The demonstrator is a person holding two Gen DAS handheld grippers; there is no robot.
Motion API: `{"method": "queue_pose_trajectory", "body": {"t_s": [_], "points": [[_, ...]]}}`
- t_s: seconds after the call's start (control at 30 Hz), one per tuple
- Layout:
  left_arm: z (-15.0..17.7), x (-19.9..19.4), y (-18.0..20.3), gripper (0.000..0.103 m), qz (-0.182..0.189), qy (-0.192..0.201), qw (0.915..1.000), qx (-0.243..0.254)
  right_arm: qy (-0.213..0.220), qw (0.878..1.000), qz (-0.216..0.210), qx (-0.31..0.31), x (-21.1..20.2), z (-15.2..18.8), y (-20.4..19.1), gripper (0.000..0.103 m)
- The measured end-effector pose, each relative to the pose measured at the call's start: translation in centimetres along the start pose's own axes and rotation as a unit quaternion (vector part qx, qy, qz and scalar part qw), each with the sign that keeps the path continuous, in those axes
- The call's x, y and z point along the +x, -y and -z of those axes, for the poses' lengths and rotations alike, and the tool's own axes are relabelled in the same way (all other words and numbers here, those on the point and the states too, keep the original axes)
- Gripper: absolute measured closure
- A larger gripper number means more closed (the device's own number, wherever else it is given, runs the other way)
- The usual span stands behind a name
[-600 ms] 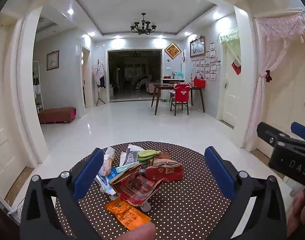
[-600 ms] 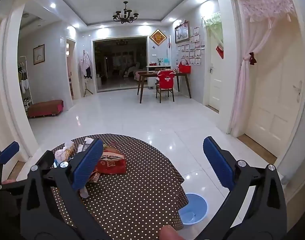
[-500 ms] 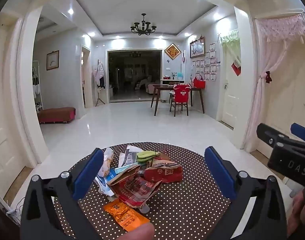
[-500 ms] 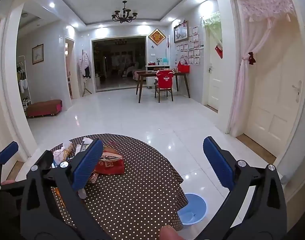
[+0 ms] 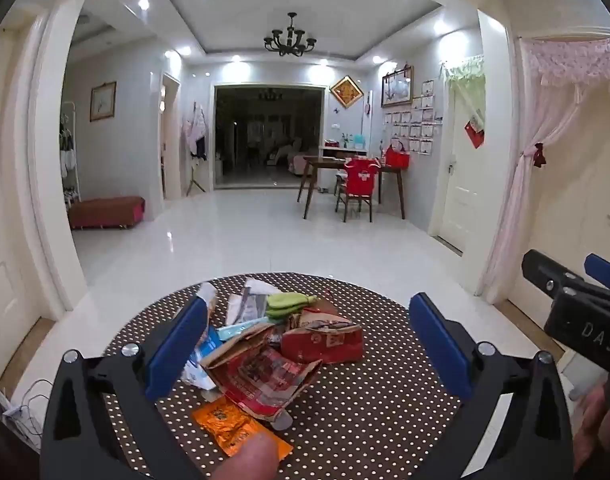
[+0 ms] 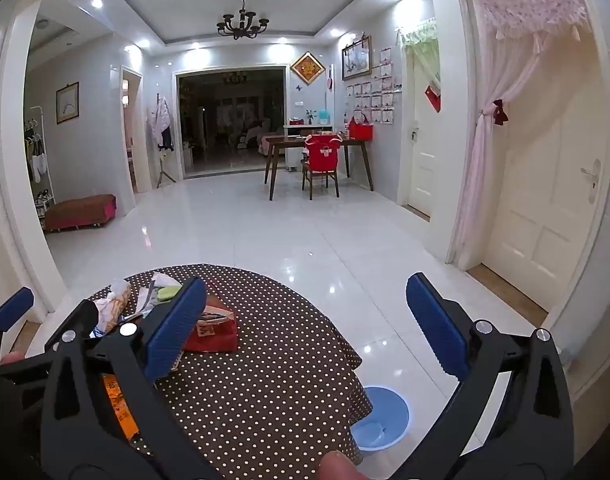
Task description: Collect trash
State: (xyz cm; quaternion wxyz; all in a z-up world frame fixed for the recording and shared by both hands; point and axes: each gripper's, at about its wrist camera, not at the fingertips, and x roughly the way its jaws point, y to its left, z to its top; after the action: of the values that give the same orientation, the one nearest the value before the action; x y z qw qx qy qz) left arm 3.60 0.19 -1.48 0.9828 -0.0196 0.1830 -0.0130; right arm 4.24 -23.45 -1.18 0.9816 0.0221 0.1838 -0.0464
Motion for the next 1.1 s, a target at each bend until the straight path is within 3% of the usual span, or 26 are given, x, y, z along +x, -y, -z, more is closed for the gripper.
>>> {"method": "queue_pose_trajectory", "body": {"t_s": [0.1,0.63,1.1], "points": [[0.2,0.5,0.0,0.004,0.014,-0.002,0.9999,-0.002,-0.001,1.000,0.004,0.000,0.1,0.2,0.0,0.005],[-0.3,0.0,-1.1,0.004,-0.017,0.014,0.9997,0.007,0.004,1.000,-0.011,-0.017,0.7,0.2,-2.3,0.005],[-0.2,0.1,-0.3,0.004,-0.005,0.024,0.9996,0.014,0.013,1.000,-0.007,-0.015,0.4,-0.3,-1.7,0.005]]}}
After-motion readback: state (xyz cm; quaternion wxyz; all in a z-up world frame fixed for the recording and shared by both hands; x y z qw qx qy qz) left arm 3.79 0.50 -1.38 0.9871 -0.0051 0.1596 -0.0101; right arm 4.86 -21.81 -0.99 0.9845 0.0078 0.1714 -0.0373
